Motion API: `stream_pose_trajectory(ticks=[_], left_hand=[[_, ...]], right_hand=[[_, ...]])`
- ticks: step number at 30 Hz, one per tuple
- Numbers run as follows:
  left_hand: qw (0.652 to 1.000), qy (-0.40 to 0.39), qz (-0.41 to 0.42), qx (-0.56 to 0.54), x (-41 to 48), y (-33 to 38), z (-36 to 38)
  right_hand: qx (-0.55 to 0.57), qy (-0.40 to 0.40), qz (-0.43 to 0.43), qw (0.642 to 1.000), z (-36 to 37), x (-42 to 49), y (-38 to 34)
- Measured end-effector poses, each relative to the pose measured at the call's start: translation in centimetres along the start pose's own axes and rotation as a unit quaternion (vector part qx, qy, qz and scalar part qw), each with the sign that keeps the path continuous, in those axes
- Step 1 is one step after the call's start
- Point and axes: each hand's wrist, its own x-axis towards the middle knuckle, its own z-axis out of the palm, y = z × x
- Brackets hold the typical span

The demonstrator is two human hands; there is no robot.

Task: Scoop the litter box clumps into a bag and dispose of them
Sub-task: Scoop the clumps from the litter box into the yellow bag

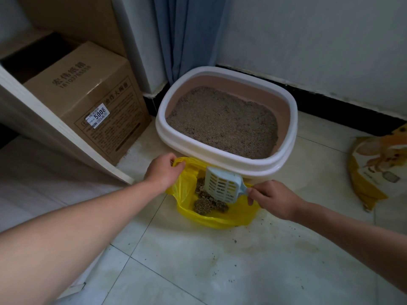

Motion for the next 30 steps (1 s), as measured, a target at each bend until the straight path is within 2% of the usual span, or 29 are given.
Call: stream_pose_trajectory(ticks=[7, 13, 16, 19, 26, 30], left_hand=[[1.0, -0.002, 0.01, -0.005, 0.0, 0.1, 0.1], [0.999, 0.001, 0.023, -0.026, 0.3, 1.1, 0.4], [0.999, -0.006, 0.019, -0.044, 0.3, 1.8, 0.7], [0.999, -0.015, 0.022, -0.047, 0.1, 2.2, 0.7], [0.995, -0.027, 0.055, -0.076, -1.1, 3.7, 0.5], [0.991, -0.027, 0.084, -0.102, -1.3, 4.9, 0.9]], right_hand=[[-0.007, 0.0, 0.005, 1.0, -0.2, -0.7, 0.0], [0.036, 0.011, -0.02, 0.999, -2.4, -0.7, -2.6], [0.073, 0.043, -0.04, 0.996, -3.7, -0.3, -4.0], [0.06, 0.068, -0.05, 0.995, -5.8, -0.3, -4.6], [0.087, 0.1, 0.026, 0.991, -9.1, 0.0, -2.3], [0.087, 0.074, 0.082, 0.99, -9.0, 0.6, -0.9]])
